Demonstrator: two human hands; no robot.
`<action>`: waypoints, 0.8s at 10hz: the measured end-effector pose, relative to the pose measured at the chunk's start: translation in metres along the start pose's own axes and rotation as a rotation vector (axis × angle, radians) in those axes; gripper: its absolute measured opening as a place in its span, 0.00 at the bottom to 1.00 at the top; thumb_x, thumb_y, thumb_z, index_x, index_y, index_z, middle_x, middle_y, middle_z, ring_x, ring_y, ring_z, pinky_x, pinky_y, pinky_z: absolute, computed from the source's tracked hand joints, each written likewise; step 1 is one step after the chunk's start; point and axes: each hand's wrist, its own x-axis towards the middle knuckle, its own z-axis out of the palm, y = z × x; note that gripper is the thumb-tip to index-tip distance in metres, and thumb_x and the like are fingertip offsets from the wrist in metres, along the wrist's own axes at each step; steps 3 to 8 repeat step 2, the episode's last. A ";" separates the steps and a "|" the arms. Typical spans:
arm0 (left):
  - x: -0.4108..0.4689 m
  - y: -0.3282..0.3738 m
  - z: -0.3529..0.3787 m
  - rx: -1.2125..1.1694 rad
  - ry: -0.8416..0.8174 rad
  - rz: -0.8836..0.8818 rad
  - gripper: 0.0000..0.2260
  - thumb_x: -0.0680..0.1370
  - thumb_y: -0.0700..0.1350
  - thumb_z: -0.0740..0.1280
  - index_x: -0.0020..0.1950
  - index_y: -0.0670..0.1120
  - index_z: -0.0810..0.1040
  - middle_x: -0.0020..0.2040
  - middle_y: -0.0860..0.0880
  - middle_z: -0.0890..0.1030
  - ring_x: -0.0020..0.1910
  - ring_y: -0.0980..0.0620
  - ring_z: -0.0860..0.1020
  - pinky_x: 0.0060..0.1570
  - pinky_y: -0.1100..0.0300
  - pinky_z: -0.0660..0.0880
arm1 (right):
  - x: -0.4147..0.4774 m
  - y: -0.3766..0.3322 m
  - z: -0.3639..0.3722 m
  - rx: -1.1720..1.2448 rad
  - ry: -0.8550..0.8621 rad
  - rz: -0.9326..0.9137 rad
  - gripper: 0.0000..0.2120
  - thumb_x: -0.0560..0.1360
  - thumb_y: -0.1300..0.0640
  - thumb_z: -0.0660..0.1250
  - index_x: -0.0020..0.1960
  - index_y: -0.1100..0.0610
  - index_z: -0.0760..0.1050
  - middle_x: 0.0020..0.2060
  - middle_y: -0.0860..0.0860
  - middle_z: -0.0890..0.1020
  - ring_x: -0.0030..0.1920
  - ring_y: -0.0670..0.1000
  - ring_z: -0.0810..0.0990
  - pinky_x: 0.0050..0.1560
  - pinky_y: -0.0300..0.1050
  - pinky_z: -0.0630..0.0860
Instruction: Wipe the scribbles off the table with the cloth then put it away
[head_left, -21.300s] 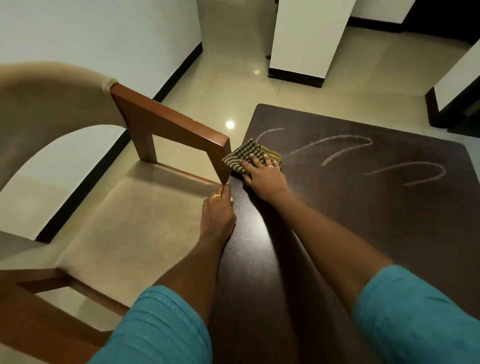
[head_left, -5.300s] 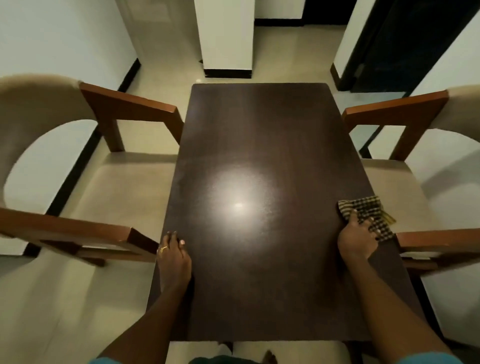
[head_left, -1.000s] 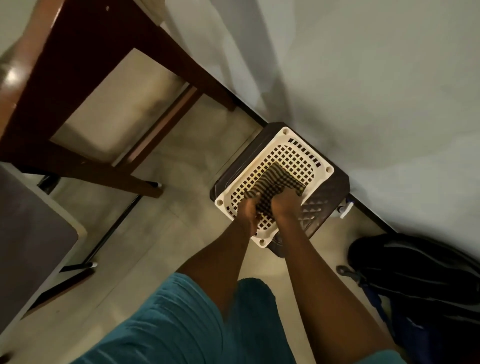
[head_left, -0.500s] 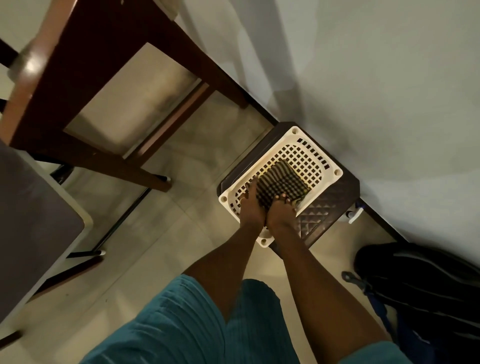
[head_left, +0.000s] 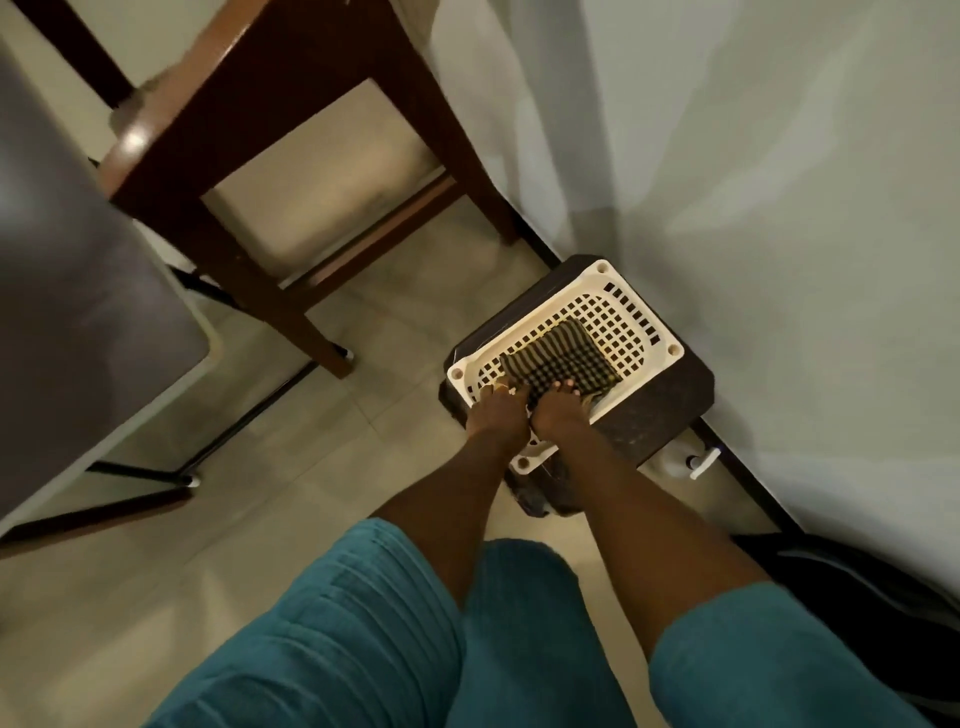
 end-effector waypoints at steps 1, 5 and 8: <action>-0.040 -0.017 0.002 -0.024 0.081 0.023 0.32 0.74 0.41 0.66 0.75 0.47 0.55 0.76 0.41 0.56 0.74 0.39 0.53 0.72 0.45 0.55 | -0.019 -0.003 0.001 -0.175 -0.039 -0.058 0.25 0.80 0.55 0.58 0.73 0.65 0.58 0.74 0.62 0.59 0.75 0.60 0.57 0.74 0.54 0.58; -0.069 -0.042 -0.004 -0.085 0.213 -0.044 0.29 0.76 0.40 0.60 0.75 0.45 0.53 0.76 0.42 0.54 0.75 0.40 0.51 0.73 0.46 0.51 | -0.043 -0.014 0.011 -0.258 -0.062 -0.177 0.19 0.81 0.57 0.57 0.69 0.65 0.67 0.68 0.61 0.71 0.69 0.59 0.68 0.69 0.50 0.64; -0.069 -0.042 -0.004 -0.085 0.213 -0.044 0.29 0.76 0.40 0.60 0.75 0.45 0.53 0.76 0.42 0.54 0.75 0.40 0.51 0.73 0.46 0.51 | -0.043 -0.014 0.011 -0.258 -0.062 -0.177 0.19 0.81 0.57 0.57 0.69 0.65 0.67 0.68 0.61 0.71 0.69 0.59 0.68 0.69 0.50 0.64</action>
